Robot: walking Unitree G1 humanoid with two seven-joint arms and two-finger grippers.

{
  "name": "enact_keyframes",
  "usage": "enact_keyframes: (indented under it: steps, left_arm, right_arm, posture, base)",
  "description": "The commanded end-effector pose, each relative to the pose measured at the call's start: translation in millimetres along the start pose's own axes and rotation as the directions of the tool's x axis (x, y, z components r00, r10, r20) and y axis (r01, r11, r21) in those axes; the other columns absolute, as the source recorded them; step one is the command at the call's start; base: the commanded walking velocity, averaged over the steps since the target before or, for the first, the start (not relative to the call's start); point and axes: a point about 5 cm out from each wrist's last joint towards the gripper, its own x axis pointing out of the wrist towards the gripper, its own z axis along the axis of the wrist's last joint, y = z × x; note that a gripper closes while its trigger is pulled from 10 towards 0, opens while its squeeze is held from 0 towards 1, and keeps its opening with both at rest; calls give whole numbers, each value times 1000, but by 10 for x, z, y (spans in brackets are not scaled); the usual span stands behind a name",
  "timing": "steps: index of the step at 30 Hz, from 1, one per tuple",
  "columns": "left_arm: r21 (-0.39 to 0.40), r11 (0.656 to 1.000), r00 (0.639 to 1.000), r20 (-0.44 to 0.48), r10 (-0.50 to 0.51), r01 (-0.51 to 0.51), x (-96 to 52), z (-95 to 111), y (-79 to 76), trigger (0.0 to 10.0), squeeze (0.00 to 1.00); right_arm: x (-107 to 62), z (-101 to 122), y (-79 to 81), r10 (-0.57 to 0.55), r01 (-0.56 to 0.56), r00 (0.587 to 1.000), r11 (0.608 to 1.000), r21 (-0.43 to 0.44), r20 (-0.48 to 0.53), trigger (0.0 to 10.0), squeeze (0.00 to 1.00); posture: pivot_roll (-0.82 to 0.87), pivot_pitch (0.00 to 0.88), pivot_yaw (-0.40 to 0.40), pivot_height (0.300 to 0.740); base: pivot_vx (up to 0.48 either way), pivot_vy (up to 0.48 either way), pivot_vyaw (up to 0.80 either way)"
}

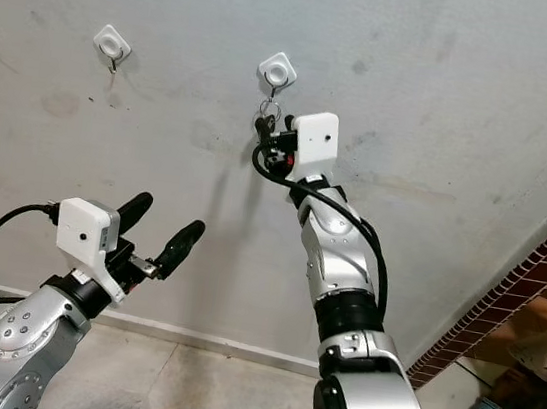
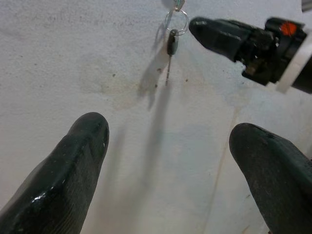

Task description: Hang keys on a hook

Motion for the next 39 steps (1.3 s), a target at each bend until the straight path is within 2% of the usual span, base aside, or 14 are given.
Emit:
enact_keyframes:
  steps: [1, 5, 6, 12, 13, 14, 16, 20, 21, 22, 23, 28, 34, 39]
  left_arm:
    - [2, 1000, 1000, -6, 5, -5, -5, -1, 7, 10000, 0]
    - [2, 1000, 1000, -11, 16, -16, -3, -11, 16, 10000, 0]
    - [6, 999, 999, -16, 33, -33, -6, -21, 32, 10000, 0]
    - [-1, 997, 997, -28, 71, -71, -31, -46, 73, 10000, 0]
    - [-1, 997, 997, -28, 71, -71, -31, -46, 73, 10000, 0]
    - [-5, 996, 995, -34, 91, -92, -47, -59, 96, 10000, 0]
    - [-5, 996, 995, -34, 91, -92, -47, -59, 96, 10000, 0]
    - [-16, 993, 992, -47, 113, -114, -68, -84, 122, 10000, 0]
    - [-16, 993, 992, -47, 113, -114, -68, -84, 122, 10000, 0]
    - [-24, 993, 992, -51, 118, -119, -70, -92, 125, 10000, 0]
    - [-24, 993, 992, -51, 118, -119, -70, -92, 125, 10000, 0]
    - [-63, 989, 989, -66, 129, -133, -83, -122, 138, 10000, 0]
    - [-64, 987, 987, -69, 143, -148, -97, -122, 158, 10000, 0]
    - [-69, 987, 987, -81, 137, -142, -108, -131, 158, 10000, 0]
  right_arm:
    - [-52, 31, -42, -6, 6, 1000, 1000, -24, 6, 10000, 1000]
    - [-132, 9, -81, -18, 18, 1000, 999, -31, -1, 10000, 1000]
    - [-228, -8, -129, -35, 34, 999, 998, -45, -9, 10000, 1000]
    - [-435, -25, -200, -51, 50, 998, 998, -38, -30, 10000, 1000]
    - [-435, -25, -200, -51, 50, 998, 998, -38, -30, 10000, 1000]
    - [-504, -24, -192, -59, 58, 998, 998, -37, -33, 10000, 1000]
    - [-504, -24, -192, -59, 58, 998, 998, -37, -33, 10000, 1000]
    - [-699, -52, -134, -72, 71, 995, 997, -23, -67, 10000, 1000]
    - [-699, -52, -134, -72, 71, 995, 997, -23, -67, 10000, 1000]
    - [-815, -74, -118, -93, 92, 991, 996, -21, -94, 10000, 1000]
    - [-815, -74, -118, -93, 92, 991, 996, -21, -94, 10000, 1000]
    - [-1093, -154, -90, -131, 145, 975, 987, 68, -177, 10000, 1000]
    - [-1206, -158, -118, -161, 179, 964, 981, 69, -212, 10000, 1000]
    - [-1312, -165, -100, -151, 175, 948, 983, 61, -281, 10000, 1000]
  posture:
    - [131, 0, 6, 740]
    - [131, 0, 6, 740]
    - [131, 0, 6, 740]
    - [110, 3, 6, 740]
    - [110, 3, 6, 740]
    - [104, 5, 7, 740]
    - [104, 5, 7, 740]
    - [94, 5, 9, 740]
    - [94, 5, 9, 740]
    - [88, 7, 9, 740]
    - [88, 7, 9, 740]
    - [78, 11, 9, 740]
    - [72, 17, 8, 740]
    - [71, 11, 7, 740]
  base:
    - [0, 0, 0]
    - [0, 0, 0]
    - [0, 0, 0]
    - [0, 0, 0]
    - [0, 0, 0]
    - [0, 0, 0]
    - [0, 0, 0]
    - [0, 0, 0]
    - [0, 0, 0]
    - [0, 0, 0]
    - [0, 0, 0]
    - [0, 0, 0]
    - [0, 0, 0]
    - [0, 0, 0]
